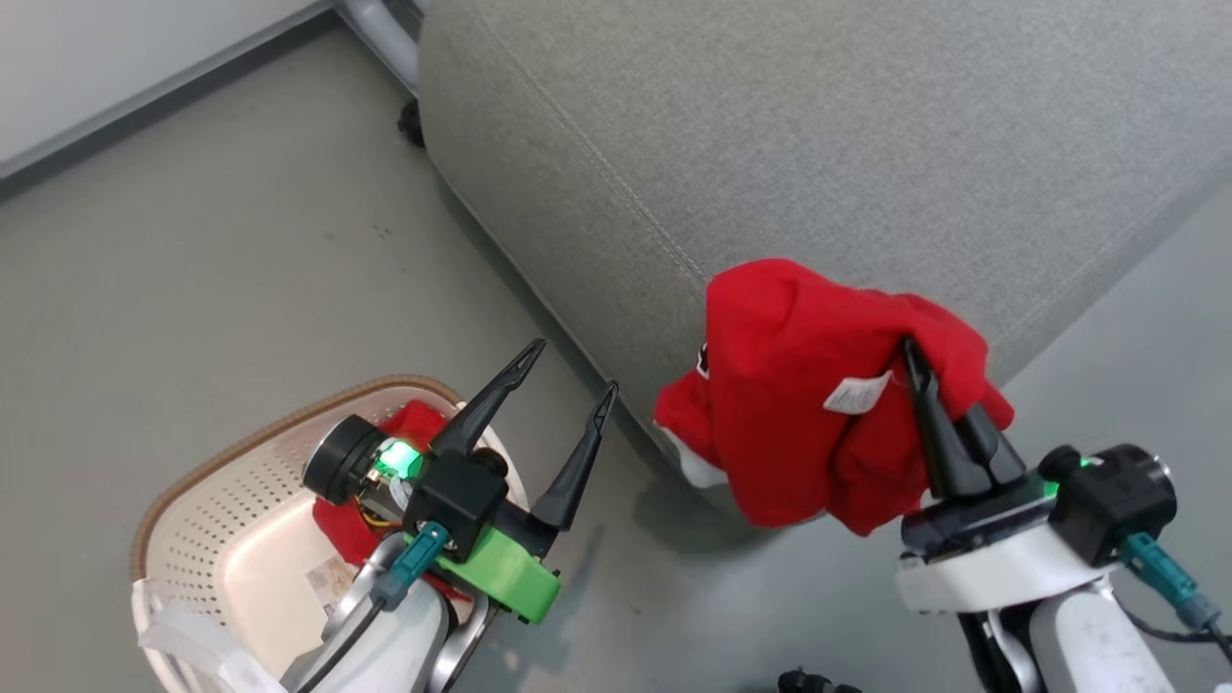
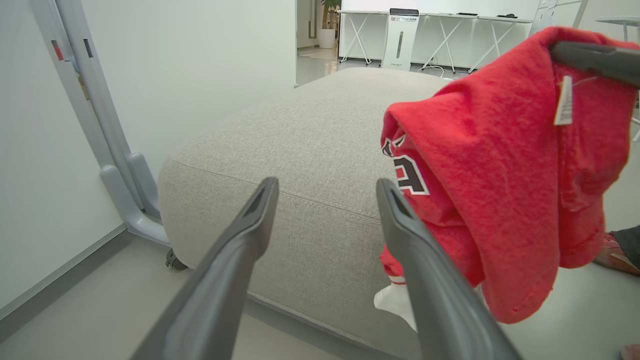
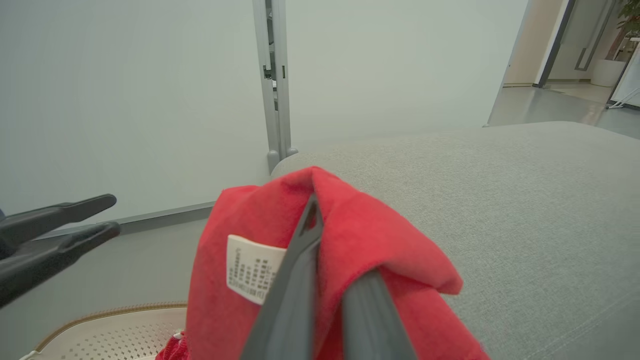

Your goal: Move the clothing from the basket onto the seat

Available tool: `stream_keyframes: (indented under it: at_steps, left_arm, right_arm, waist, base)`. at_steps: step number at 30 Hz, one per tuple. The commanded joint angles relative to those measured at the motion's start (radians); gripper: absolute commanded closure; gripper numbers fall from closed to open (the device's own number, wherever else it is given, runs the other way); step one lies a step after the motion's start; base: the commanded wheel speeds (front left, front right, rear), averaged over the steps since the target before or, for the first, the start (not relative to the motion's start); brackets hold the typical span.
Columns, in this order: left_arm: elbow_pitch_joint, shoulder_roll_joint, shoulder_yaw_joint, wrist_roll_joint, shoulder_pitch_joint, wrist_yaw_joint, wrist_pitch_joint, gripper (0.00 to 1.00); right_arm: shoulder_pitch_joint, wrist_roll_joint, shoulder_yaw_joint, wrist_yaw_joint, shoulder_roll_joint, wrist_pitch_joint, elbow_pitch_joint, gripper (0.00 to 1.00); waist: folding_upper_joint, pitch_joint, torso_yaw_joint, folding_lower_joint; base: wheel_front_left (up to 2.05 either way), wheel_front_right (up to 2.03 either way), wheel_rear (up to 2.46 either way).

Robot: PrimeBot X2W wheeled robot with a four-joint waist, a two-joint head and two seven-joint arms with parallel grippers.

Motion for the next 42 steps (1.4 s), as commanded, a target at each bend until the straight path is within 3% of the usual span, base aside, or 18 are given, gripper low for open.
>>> stream_keyframes:
  at_steps: [1,7,16,23,30,31,32,33,38,42]
  left_arm:
    - [0.006,0.016,-0.005,0.015,-0.019,-0.007,-0.001,0.0]
    - [-0.006,0.04,-0.039,0.03,-0.07,-0.017,0.007,0.0]
    - [-0.066,0.082,-0.049,0.037,-0.153,-0.023,0.044,0.0]
    - [-0.12,0.124,-0.038,0.053,-0.177,-0.015,0.067,0.0]
    - [-0.139,0.143,-0.039,0.055,-0.172,-0.007,0.083,0.0]
    - [-0.138,0.144,-0.044,0.055,-0.174,-0.008,0.083,0.0]
    - [-0.136,0.143,-0.046,0.053,-0.178,-0.009,0.083,0.0]
    - [-0.135,0.138,-0.046,0.05,-0.182,-0.006,0.078,0.0]
    - [-0.109,0.108,-0.055,0.036,-0.181,0.003,0.051,0.0]
    - [-0.067,0.082,-0.049,0.017,-0.162,0.019,0.023,0.0]
  right_arm:
    - [-0.037,0.007,-0.016,-0.001,0.001,-0.002,-0.011,1.0]
    - [-0.188,0.044,-0.153,-0.001,0.001,-0.002,-0.013,1.0]
    - [-0.554,-0.029,-0.357,-0.001,0.0,-0.002,0.055,1.0]
    - [-0.765,-0.072,-0.423,-0.001,-0.052,-0.002,0.253,1.0]
    - [-0.786,-0.13,-0.457,-0.001,-0.026,-0.002,0.47,1.0]
    - [-0.78,-0.136,-0.469,-0.001,-0.021,-0.002,0.496,0.95]
    - [-0.772,-0.14,-0.483,-0.001,-0.018,-0.002,0.508,0.67]
    - [-0.76,-0.144,-0.496,-0.001,-0.016,-0.002,0.511,0.0]
    - [-0.651,-0.136,-0.552,-0.001,-0.004,-0.002,0.441,0.0]
    - [-0.517,-0.117,-0.516,-0.001,0.002,-0.002,0.375,0.0]
  waist:
    - [0.0021,0.043,-0.026,0.0]
    - [0.0021,0.145,0.011,0.0]
    - [0.0021,0.347,0.117,0.0]
    - [0.0021,0.455,0.162,0.0]
    - [0.0021,0.482,0.163,0.0]
    - [0.0021,0.479,0.165,0.0]
    - [0.0021,0.475,0.167,0.0]
    - [0.0021,0.468,0.17,0.0]
    - [0.0021,0.422,0.201,0.0]
    - [0.0021,0.361,0.221,0.0]
  base:
    - [0.0,0.0,0.0]
    - [0.0,0.0,0.0]
    - [0.0,0.0,0.0]
    - [0.0,0.0,0.0]
    - [0.0,0.0,0.0]
    - [0.0,0.0,0.0]
    - [0.0,0.0,0.0]
    - [0.0,0.0,0.0]
    - [0.0,0.0,0.0]
    - [0.0,0.0,0.0]
